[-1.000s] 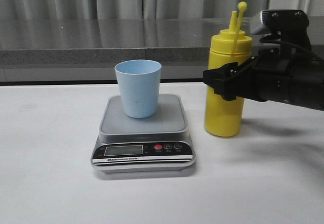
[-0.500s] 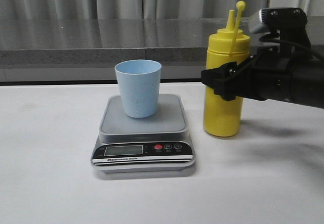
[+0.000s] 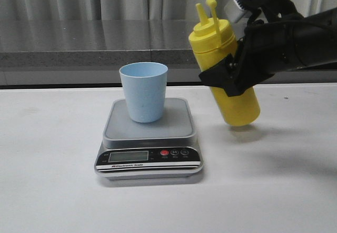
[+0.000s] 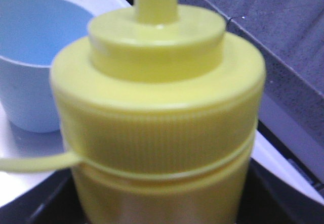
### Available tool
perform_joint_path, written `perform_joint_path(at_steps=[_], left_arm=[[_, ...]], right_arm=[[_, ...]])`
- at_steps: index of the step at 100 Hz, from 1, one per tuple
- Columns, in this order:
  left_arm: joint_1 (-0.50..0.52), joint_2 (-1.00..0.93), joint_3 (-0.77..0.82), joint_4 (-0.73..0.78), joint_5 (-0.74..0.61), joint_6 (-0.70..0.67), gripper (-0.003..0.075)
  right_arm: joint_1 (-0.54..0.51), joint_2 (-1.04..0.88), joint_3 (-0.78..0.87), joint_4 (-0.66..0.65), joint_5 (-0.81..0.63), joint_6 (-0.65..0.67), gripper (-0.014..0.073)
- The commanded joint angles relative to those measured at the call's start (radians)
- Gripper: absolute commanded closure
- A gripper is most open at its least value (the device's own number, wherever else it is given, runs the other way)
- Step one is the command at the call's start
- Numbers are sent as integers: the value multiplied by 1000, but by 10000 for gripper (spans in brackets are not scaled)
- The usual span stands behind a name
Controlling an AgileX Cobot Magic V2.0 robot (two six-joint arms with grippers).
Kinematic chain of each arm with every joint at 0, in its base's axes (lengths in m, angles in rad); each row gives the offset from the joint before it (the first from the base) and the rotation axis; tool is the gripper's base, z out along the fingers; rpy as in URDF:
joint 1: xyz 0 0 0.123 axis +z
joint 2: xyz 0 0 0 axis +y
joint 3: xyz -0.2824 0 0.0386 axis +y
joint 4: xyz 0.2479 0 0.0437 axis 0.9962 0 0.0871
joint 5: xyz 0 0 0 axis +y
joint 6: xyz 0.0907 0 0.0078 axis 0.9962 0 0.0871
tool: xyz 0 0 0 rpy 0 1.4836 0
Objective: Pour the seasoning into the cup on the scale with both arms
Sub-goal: 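Lift the bottle with the right gripper and tilt its nozzle toward the cup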
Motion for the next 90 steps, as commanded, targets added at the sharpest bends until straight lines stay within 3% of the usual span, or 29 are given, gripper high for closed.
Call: perform_joint_path(at_steps=[1, 44, 57, 90], left_arm=[[-1, 10, -27, -13, -71, -8, 740], [-1, 10, -27, -13, -71, -8, 740], [-1, 10, -27, -13, -71, -8, 740], [-1, 10, -27, -13, -71, -8, 740]], right_arm=[[1, -65, -59, -31, 11, 13, 400], [170, -70, -230, -180, 453, 15, 404], [220, -69, -275, -222, 600, 15, 442], [261, -69, -295, -258, 673, 15, 454]])
